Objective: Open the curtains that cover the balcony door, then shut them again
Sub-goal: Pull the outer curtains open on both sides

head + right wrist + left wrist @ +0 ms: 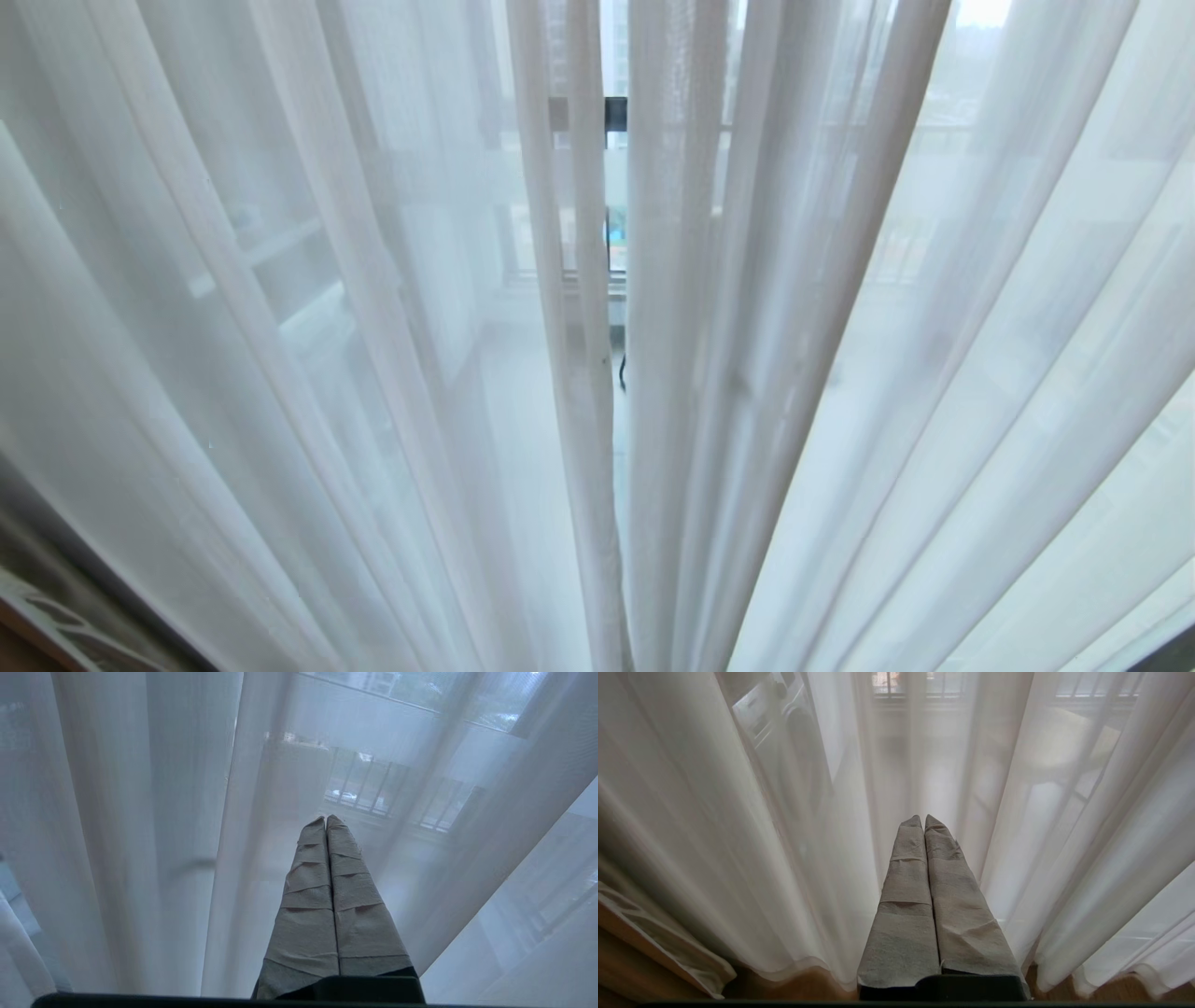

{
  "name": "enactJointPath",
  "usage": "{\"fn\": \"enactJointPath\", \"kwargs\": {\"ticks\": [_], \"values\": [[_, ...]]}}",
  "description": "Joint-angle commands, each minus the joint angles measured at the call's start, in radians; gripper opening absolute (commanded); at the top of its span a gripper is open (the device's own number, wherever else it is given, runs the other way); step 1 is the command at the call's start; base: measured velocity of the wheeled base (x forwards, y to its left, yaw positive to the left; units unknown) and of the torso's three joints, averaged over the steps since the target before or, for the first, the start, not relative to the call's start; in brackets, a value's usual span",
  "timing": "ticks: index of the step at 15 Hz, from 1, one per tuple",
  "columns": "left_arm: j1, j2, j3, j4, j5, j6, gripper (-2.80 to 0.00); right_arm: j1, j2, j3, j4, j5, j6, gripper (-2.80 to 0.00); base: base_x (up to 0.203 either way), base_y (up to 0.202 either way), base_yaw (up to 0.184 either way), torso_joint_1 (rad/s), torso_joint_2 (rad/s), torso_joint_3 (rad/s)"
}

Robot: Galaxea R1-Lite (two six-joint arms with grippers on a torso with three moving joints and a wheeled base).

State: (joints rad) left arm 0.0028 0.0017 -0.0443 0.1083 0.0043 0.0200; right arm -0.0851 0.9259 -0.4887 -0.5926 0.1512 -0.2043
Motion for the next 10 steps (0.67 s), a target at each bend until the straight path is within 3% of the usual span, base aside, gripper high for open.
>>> {"fn": "enactJointPath", "kwargs": {"ticks": [1, 7, 10], "values": [[0.0, 0.0, 0.0, 0.001, 0.0, 0.001, -2.8, 0.0, -0.069, 0.069, 0.001, 0.002, 0.0, -2.8, 0.0, 0.0, 0.0, 0.0, 0.0, 0.0], [0.0, 0.0, 0.0, 0.001, 0.0, 0.0, -2.8, 0.035, -0.354, 0.396, 0.033, 0.002, 0.003, -2.8, 0.0, 0.0, 0.0, 0.0, 0.0, 0.0], [0.0, 0.0, 0.0, 0.001, 0.0, 0.0, -2.8, 0.066, -0.59, 0.455, 0.183, -0.001, 0.004, -2.8, 0.0, 0.0, 0.0, 0.0, 0.0, 0.0]]}}
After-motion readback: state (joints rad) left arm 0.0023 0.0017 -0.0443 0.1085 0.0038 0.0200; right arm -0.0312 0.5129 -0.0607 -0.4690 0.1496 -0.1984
